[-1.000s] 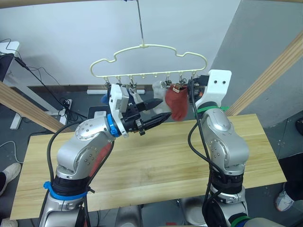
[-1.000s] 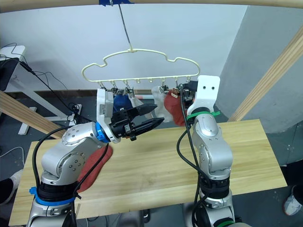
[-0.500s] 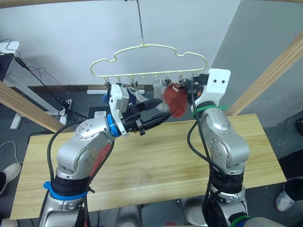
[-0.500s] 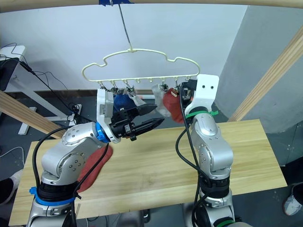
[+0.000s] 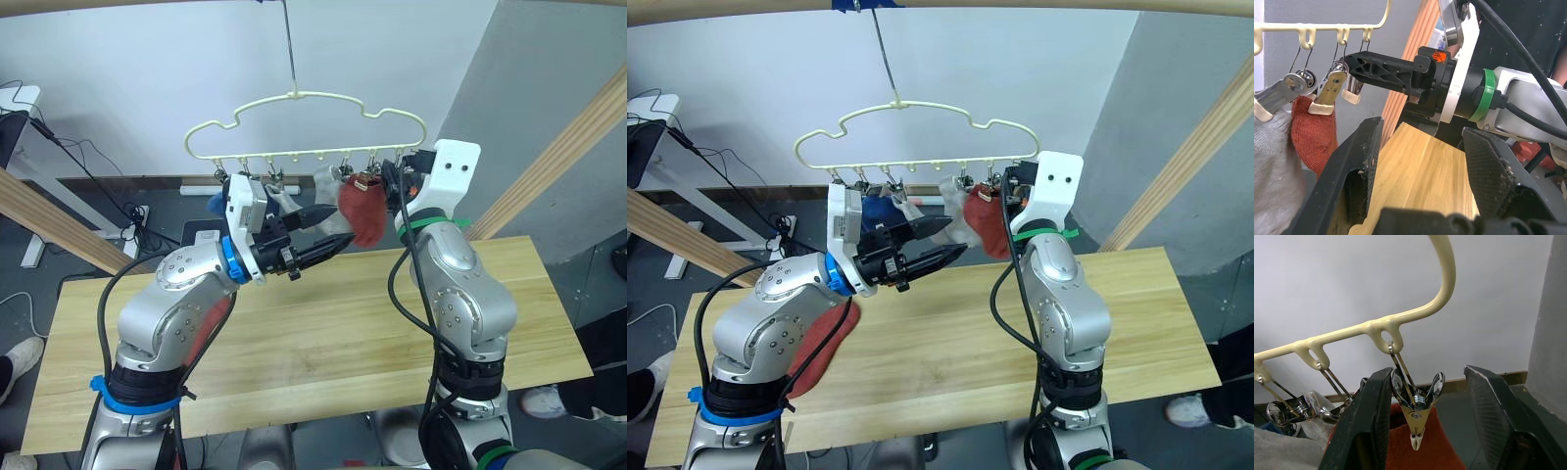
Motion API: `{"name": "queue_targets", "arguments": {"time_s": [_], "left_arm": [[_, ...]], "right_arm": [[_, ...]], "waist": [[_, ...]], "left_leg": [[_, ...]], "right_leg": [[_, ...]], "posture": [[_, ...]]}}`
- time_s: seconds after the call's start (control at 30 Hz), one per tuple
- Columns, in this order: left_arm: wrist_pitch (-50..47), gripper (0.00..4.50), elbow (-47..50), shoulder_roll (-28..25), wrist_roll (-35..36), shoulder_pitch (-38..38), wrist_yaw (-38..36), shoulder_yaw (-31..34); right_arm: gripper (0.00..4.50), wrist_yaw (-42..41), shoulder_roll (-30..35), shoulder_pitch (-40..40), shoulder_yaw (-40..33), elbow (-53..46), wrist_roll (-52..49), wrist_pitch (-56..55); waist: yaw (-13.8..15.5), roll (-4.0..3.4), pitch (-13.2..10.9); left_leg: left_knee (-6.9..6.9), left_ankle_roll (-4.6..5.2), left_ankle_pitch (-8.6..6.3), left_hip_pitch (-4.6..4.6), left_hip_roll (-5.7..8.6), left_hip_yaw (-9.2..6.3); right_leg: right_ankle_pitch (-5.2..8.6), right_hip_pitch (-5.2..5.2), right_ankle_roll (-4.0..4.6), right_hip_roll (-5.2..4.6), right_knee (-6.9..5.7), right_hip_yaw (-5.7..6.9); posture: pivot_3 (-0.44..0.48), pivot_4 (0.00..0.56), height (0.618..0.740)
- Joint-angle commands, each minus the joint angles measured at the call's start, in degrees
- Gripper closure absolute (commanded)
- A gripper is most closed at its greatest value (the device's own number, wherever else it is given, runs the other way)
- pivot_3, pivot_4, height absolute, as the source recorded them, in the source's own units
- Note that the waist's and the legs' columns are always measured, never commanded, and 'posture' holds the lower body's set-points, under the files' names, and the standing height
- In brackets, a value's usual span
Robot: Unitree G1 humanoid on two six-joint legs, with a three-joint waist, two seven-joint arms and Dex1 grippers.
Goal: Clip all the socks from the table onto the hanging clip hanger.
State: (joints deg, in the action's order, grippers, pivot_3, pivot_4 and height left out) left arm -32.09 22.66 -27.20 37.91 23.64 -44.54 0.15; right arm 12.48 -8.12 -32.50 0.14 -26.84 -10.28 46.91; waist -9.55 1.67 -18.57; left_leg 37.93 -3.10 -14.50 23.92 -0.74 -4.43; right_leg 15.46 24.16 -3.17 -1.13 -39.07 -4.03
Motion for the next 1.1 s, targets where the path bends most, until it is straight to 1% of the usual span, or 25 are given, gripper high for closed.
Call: {"name": "queue_targets", "arguments": {"time_s": [0.03, 0.07, 0.2, 0.27, 0.47, 0.57, 0.63, 0.73, 0.83, 0.87, 0.93, 1.0, 1.1], "left_arm": [[0.7, 1.64, 1.8, 0.1, 0.4, 0.3, -0.5, -0.4], [0.7, 1.64, 1.8, 0.0, 0.3, 0.3, -0.6, -0.4], [0.8, 1.64, 1.8, 0.1, 0.2, 0.2, -0.5, -0.5], [0.8, 1.64, 1.8, 0.1, 0.1, 0.0, -0.4, -0.5], [1.7, 1.64, 2.3, 0.0, -0.9, -2.3, 0.9, 0.1], [5.3, 1.64, 2.2, -0.1, -6.8, -6.7, 4.9, 0.4], [7.1, 1.64, 2.5, -0.3, -9.3, -9.7, 6.6, 0.7], [8.0, 1.11, 3.1, 0.6, -12.0, -17.2, 12.1, 4.5], [8.8, 0.18, 3.5, 1.9, -15.5, -25.1, 18.4, 8.8], [9.4, 0.02, 2.3, 2.2, -16.9, -27.5, 20.6, 10.8], [9.3, 0.02, 0.3, 2.4, -17.8, -29.6, 22.5, 13.3], [6.0, 0.02, -4.7, 1.9, -16.4, -30.7, 23.2, 16.5], [4.3, 0.02, -9.8, 0.7, -17.3, -31.3, 22.7, 17.1]], "right_arm": [[2.51, 0.7, -3.5, -3.1, 0.2, -2.9, -1.2, -1.5], [2.75, 0.7, -3.5, -3.1, 0.2, -2.9, -1.4, -1.5], [4.04, 0.8, -3.5, -3.2, 0.3, -3.0, -1.7, -1.5], [4.49, 0.9, -3.4, -3.2, 0.3, -3.0, -1.9, -1.7], [4.49, 1.1, -2.9, -3.0, 0.6, -3.1, -2.4, -1.9], [4.49, 1.1, -2.7, -3.0, 0.8, -3.2, -2.5, -2.0], [4.49, 1.1, -2.6, -2.9, 0.8, -3.3, -2.6, -1.9], [4.50, 1.0, -2.3, -2.8, 0.8, -3.2, -2.5, -2.0], [4.50, 0.9, -2.1, -2.7, 0.8, -3.2, -2.5, -1.8], [4.50, 0.8, -2.1, -2.6, 0.8, -3.2, -2.5, -1.8], [4.50, 0.7, -2.0, -2.6, 0.8, -3.1, -2.6, -1.7], [4.50, 0.6, -2.0, -2.7, 0.9, -2.9, -2.6, -1.6], [4.50, 0.4, -1.9, -2.9, 1.1, -2.7, -2.7, -1.6]], "waist": [[0.0, 0.00, 0.0], [0.0, 0.00, 0.0], [0.0, 0.00, 0.0], [0.0, 0.00, 0.0], [0.0, 0.00, 0.0], [-0.1, -0.01, 0.0], [-0.2, -0.02, 0.0], [-0.2, -0.02, 0.0], [-0.1, -0.02, 0.0], [-0.1, -0.03, 0.0], [-0.1, -0.03, 0.0], [0.1, -0.03, 0.0], [0.1, -0.03, 0.0]], "left_leg": [[0.00, 0.00, 0.00, 0.00, 0.00, 0.00], [0.00, 0.00, 0.00, 0.00, 0.00, 0.00], [0.00, 0.00, 0.00, 0.00, 0.00, -0.01], [0.00, 0.00, 0.00, 0.00, 0.00, 0.00], [0.01, 0.00, 0.00, 0.00, -0.02, -0.01], [0.00, 0.00, 0.00, 0.00, -0.04, -0.01], [0.00, 0.00, 0.00, -0.02, -0.06, -0.01], [-0.02, 0.00, 0.00, -0.01, -0.12, -0.04], [-0.02, 0.01, -0.01, -0.01, -0.14, -0.12], [-0.02, 0.01, -0.01, -0.01, -0.15, -0.13], [-0.02, 0.01, -0.01, -0.02, -0.13, -0.14], [-0.01, 0.01, -0.01, -0.02, -0.12, -0.14], [0.01, 0.03, 0.01, -0.02, -0.09, -0.09]], "right_leg": [[0.00, 0.00, 0.00, 0.00, 0.00, 0.00], [0.00, 0.00, 0.00, 0.00, 0.00, 0.00], [0.00, 0.00, 0.00, 0.00, 0.00, 0.00], [0.00, 0.00, 0.00, 0.00, 0.00, 0.00], [0.00, 0.00, 0.00, 0.00, 0.00, 0.00], [0.00, 0.00, 0.00, 0.00, 0.00, -0.01], [0.00, 0.01, 0.00, -0.01, 0.00, -0.05], [0.00, 0.03, 0.00, -0.02, -0.01, -0.03], [0.00, 0.04, 0.01, -0.04, -0.01, -0.06], [0.00, 0.04, 0.01, -0.05, 0.01, -0.05], [0.00, 0.04, 0.01, -0.10, 0.01, -0.06], [0.00, 0.04, 0.01, -0.09, -0.02, -0.01], [-0.01, 0.02, 0.03, -0.04, -0.03, 0.05]], "posture": [[-0.243, 0.276, 0.740], [-0.243, 0.276, 0.740], [-0.243, 0.276, 0.740], [-0.243, 0.276, 0.740], [-0.246, 0.277, 0.740], [-0.246, 0.277, 0.740], [-0.245, 0.280, 0.740], [-0.242, 0.281, 0.740], [-0.238, 0.286, 0.740], [-0.237, 0.287, 0.740], [-0.230, 0.290, 0.740], [-0.230, 0.290, 0.740], [-0.229, 0.290, 0.740]]}}
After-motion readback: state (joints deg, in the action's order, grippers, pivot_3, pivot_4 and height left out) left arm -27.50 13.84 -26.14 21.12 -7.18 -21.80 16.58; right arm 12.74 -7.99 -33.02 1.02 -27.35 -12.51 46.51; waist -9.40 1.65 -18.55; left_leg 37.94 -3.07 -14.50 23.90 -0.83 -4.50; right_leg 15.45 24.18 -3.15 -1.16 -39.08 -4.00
